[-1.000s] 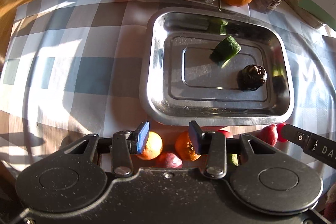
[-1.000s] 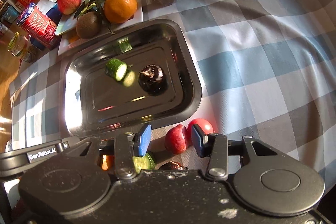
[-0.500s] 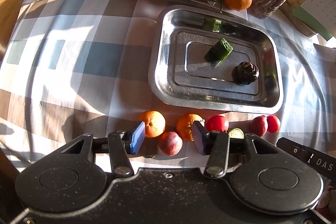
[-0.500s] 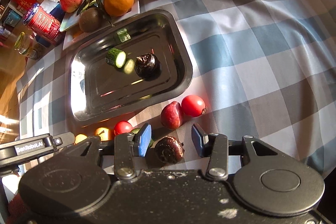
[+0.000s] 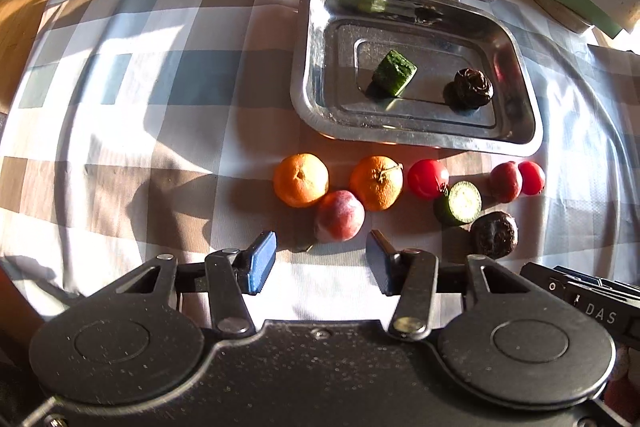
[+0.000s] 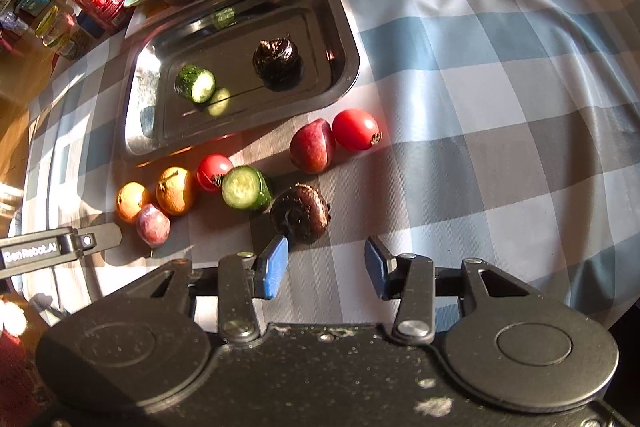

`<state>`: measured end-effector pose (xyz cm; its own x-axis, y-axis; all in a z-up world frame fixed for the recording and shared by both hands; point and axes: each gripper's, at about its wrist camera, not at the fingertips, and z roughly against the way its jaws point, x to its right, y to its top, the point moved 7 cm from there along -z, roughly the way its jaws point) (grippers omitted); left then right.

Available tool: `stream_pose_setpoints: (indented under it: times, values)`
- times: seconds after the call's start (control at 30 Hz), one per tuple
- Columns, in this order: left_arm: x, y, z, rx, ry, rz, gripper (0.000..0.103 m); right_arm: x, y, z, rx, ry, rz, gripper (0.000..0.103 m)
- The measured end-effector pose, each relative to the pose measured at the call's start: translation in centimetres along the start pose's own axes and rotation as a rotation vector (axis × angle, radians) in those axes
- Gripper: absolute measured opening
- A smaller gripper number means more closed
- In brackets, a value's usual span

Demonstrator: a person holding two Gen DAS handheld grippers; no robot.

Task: Organize fruits
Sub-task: 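Withdraw both grippers from the tray toward the fruit row, then grasp an orange with the left gripper while the right gripper grasps another passion fruit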

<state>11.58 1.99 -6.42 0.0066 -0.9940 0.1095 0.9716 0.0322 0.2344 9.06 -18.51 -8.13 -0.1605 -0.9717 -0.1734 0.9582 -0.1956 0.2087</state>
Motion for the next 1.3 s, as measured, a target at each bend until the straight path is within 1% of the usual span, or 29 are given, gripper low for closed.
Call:
stream_pose_setpoints:
  times: [0.2,0.3,0.4,0.57,0.67,0.73,0.9,1.13,1.3]
  values:
    - [0.4,-1.5,-0.8,-0.008,0.021,-0.063,0.057,0.1,-1.6,-1.1,-0.035,-0.001,0.040,0.046]
    - [0.4,-1.9,-1.1,-0.015,0.019,-0.069,0.057,0.1,-1.8,-1.3,-0.046,0.005,0.045,0.046]
    - [0.2,-1.7,-1.1,-0.011,0.002,-0.049,0.057,-0.3,-1.6,-1.2,-0.043,0.018,0.041,0.046]
    - [-0.7,-0.6,-1.0,0.012,-0.024,0.033,0.057,-1.1,-1.2,-0.8,-0.030,0.043,0.029,0.045]
    - [-1.3,0.2,-1.0,0.031,-0.023,0.078,0.057,-1.0,-1.1,-0.6,-0.028,0.051,0.019,0.046]
    - [-1.7,0.9,-1.1,0.050,-0.007,0.097,0.057,-1.0,-1.1,-0.6,-0.028,0.049,0.017,0.046]
    - [-2.1,2.0,-1.7,0.083,0.044,0.100,0.057,-0.8,-1.0,-0.3,-0.019,0.045,0.015,0.045]
    - [-1.6,2.4,-3.3,0.049,0.042,0.115,0.057,-0.9,-0.1,0.0,0.012,0.046,0.015,0.045]
    - [-1.4,2.8,-4.0,0.042,0.053,0.111,0.057,-1.4,0.3,-0.6,0.004,0.059,0.032,0.046]
